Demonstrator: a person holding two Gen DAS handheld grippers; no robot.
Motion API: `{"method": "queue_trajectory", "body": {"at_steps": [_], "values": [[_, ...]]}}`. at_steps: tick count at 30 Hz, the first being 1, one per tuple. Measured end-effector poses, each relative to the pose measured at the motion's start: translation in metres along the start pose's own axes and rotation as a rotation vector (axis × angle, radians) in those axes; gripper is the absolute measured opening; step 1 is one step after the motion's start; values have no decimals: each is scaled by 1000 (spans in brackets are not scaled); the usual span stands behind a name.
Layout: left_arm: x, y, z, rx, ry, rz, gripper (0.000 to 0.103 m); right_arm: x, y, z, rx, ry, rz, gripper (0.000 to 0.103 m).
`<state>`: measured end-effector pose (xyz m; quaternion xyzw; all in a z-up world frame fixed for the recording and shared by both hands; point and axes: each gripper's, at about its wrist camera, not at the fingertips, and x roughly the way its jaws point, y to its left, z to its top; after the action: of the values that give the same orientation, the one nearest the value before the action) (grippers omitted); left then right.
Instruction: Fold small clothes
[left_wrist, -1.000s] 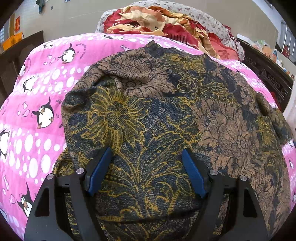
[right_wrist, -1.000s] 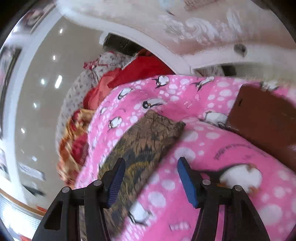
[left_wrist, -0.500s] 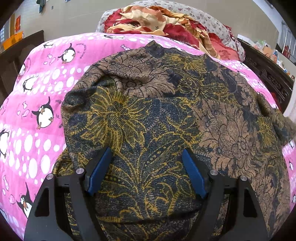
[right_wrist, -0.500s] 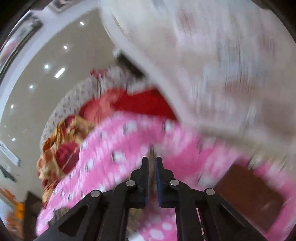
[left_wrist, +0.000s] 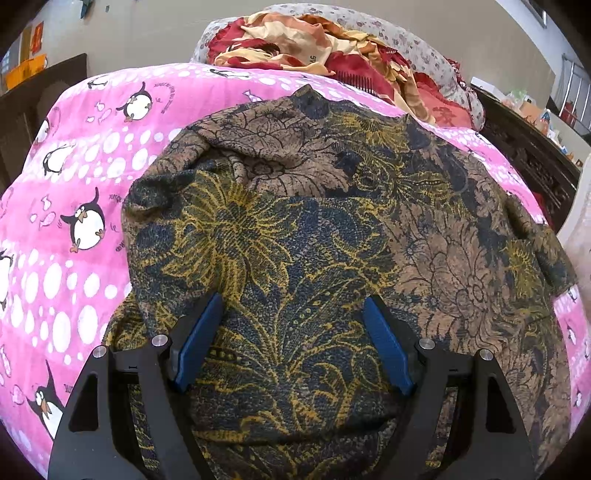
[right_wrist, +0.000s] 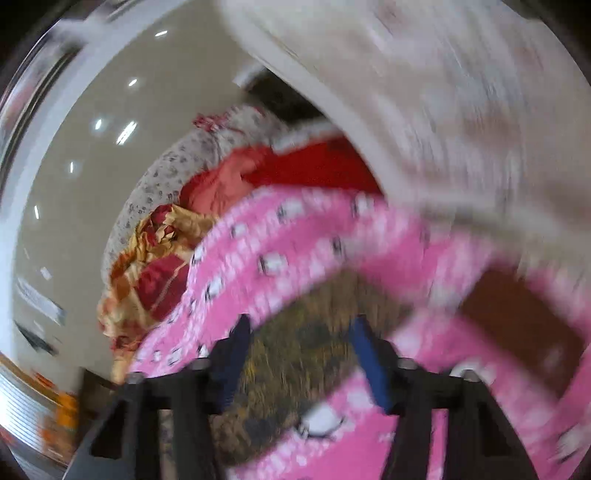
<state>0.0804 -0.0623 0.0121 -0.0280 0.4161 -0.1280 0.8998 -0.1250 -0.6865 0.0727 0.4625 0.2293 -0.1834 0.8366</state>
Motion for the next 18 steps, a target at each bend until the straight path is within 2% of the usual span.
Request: {"method": "queue_trajectory", "body": {"at_steps": [4,5,6,9,13,16,18], "values": [[0,-1,0,6,2,8,79,29,-41,-24,144,25,24,44],[1,-1,0,9,3,12,79,36,-52,-27,183,16,27,32],[1,-2,0,11,3,16,79,39,-57,-29,206,-9,39,24],[2,-3,0,15,5,24,79,51,-69,-24,235,-59,100,11],[2,-3,0,17,5,25,79,65,-69,-8,233,-61,116,7],[2,-4,0,17,6,26,79,72,-63,2,221,-49,86,7],[2,-4,0,17,6,27,79,71,-49,7,154,-46,34,4]]}}
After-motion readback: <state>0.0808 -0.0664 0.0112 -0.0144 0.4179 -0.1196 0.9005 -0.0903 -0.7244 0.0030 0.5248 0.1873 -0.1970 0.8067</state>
